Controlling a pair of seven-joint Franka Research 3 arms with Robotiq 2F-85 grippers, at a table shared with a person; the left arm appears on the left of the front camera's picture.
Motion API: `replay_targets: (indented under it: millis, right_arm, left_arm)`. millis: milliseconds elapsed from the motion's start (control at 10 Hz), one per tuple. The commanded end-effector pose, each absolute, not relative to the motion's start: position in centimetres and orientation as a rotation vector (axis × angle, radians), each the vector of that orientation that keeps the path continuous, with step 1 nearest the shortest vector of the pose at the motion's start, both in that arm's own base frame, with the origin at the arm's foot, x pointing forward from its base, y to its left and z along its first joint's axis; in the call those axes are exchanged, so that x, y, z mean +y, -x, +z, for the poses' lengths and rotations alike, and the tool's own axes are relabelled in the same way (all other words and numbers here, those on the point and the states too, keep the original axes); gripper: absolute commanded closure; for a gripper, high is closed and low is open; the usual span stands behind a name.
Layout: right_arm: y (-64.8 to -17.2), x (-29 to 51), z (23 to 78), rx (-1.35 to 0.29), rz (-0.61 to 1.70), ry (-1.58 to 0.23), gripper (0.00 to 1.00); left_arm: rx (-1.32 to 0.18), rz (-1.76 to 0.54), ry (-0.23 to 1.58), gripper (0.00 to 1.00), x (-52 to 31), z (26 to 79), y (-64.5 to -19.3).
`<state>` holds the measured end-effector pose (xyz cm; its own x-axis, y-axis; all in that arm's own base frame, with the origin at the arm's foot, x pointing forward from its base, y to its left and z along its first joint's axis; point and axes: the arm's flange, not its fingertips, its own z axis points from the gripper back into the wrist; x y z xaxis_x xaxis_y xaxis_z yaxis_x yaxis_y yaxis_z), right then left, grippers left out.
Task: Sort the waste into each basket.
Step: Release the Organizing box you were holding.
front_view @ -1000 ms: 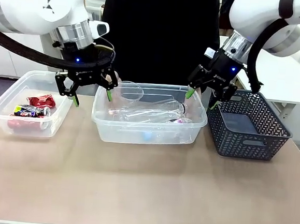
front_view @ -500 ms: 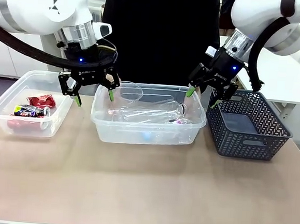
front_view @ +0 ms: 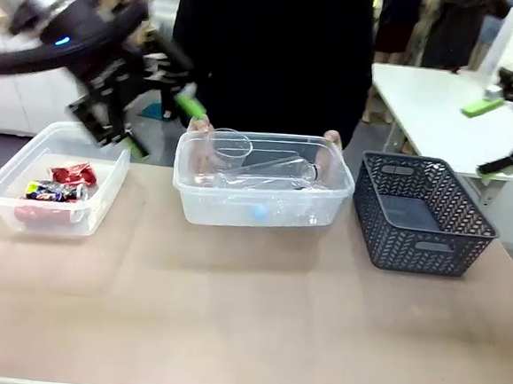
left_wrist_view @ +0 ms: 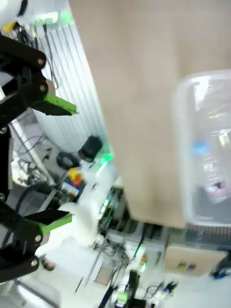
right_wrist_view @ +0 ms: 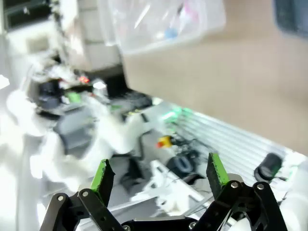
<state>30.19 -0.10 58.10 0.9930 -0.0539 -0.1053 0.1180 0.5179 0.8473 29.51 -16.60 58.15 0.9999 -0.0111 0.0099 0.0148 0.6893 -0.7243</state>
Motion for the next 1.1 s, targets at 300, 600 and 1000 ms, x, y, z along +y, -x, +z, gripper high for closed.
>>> replay_targets:
  millis: [300, 600, 1000]
  right_arm:
    - [-26.5, -5.2, 56.9, 0.015, -0.234, -1.155, 0.0]
    - [-26.5, -5.2, 56.9, 0.015, -0.234, -1.155, 0.0]
    - [-26.5, -5.2, 56.9, 0.015, -0.234, -1.155, 0.0]
  left_arm:
    - [-0.028, 0.055, 0.973, 0.0, -11.2, 55.7, -25.2]
    - [-0.028, 0.055, 0.973, 0.0, -11.2, 55.7, -25.2]
    - [-0.028, 0.055, 0.973, 0.0, -11.2, 55.7, -25.2]
